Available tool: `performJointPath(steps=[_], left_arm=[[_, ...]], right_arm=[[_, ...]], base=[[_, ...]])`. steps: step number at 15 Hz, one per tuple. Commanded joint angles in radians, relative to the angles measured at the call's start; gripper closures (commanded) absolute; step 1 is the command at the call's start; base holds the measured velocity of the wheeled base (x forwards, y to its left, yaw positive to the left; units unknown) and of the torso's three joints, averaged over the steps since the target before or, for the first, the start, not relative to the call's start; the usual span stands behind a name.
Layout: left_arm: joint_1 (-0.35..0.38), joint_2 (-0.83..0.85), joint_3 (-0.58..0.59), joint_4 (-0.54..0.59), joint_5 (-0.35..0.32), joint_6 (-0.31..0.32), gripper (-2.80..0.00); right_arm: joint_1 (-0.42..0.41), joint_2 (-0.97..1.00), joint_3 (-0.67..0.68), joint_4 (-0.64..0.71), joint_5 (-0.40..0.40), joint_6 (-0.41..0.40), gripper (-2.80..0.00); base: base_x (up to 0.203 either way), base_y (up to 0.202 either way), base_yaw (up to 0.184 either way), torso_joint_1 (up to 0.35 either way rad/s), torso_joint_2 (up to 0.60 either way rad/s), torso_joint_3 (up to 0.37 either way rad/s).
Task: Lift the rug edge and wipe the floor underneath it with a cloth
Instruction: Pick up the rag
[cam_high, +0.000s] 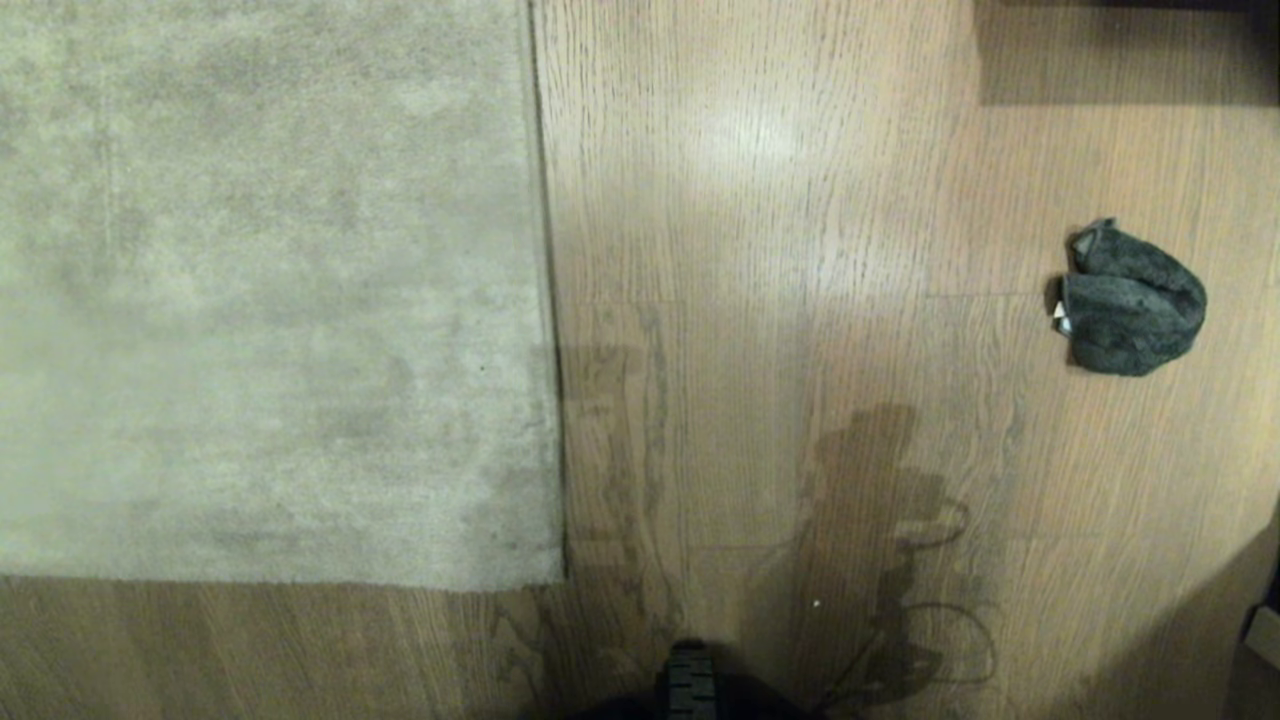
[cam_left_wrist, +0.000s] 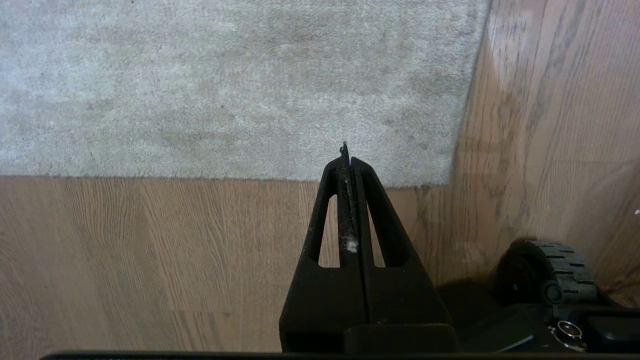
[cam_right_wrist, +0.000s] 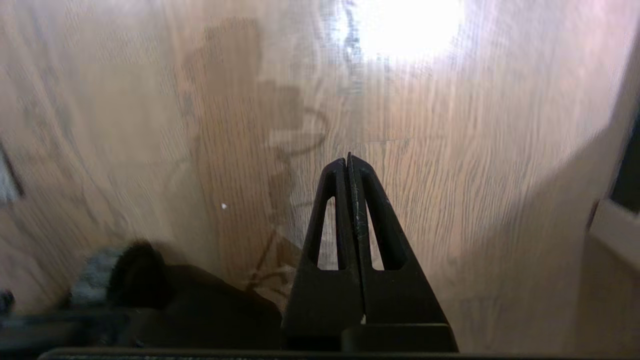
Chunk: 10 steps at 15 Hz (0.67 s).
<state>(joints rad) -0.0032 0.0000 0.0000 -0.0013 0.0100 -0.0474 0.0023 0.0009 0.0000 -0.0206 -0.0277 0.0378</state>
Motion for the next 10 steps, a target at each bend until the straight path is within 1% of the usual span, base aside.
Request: performJointPath(steps=[1,2,4,7,9,10], left_arm=[[0.0,0.002,0.0,0.0,0.001,0.0,0.0],[0.0,0.002,0.0,0.0,0.001,0.0,0.0],[0.0,0.002,0.0,0.0,0.001,0.0,0.0],[0.0,0.002,0.0,0.0,0.001,0.0,0.0],[0.0,0.002,0.0,0.0,0.001,0.0,0.0],[0.0,0.002,0.0,0.0,0.001,0.0,0.0]], right_arm=[[0.001,0.008,-0.001,-0.001,0.021,-0.055,0.0],[0.001,0.03,-0.017,0.0,0.037,-0.071,0.0],[0.002,0.113,-0.07,-0.002,0.089,-0.074,0.0],[0.022,0.279,-0.149,-0.032,0.106,-0.065,0.0],[0.03,0.423,-0.193,-0.095,0.108,-0.055,0.0],[0.032,0.489,-0.202,-0.139,0.108,-0.053,-2.8]], base=[[0.0,0.0,0.0,0.0,0.0,0.0],[0.0,0.0,0.0,0.0,0.0,0.0],[0.0,0.0,0.0,0.0,0.0,0.0],[0.0,0.0,0.0,0.0,0.0,0.0],[0.0,0.0,0.0,0.0,0.0,0.0],[0.0,0.0,0.0,0.0,0.0,0.0]])
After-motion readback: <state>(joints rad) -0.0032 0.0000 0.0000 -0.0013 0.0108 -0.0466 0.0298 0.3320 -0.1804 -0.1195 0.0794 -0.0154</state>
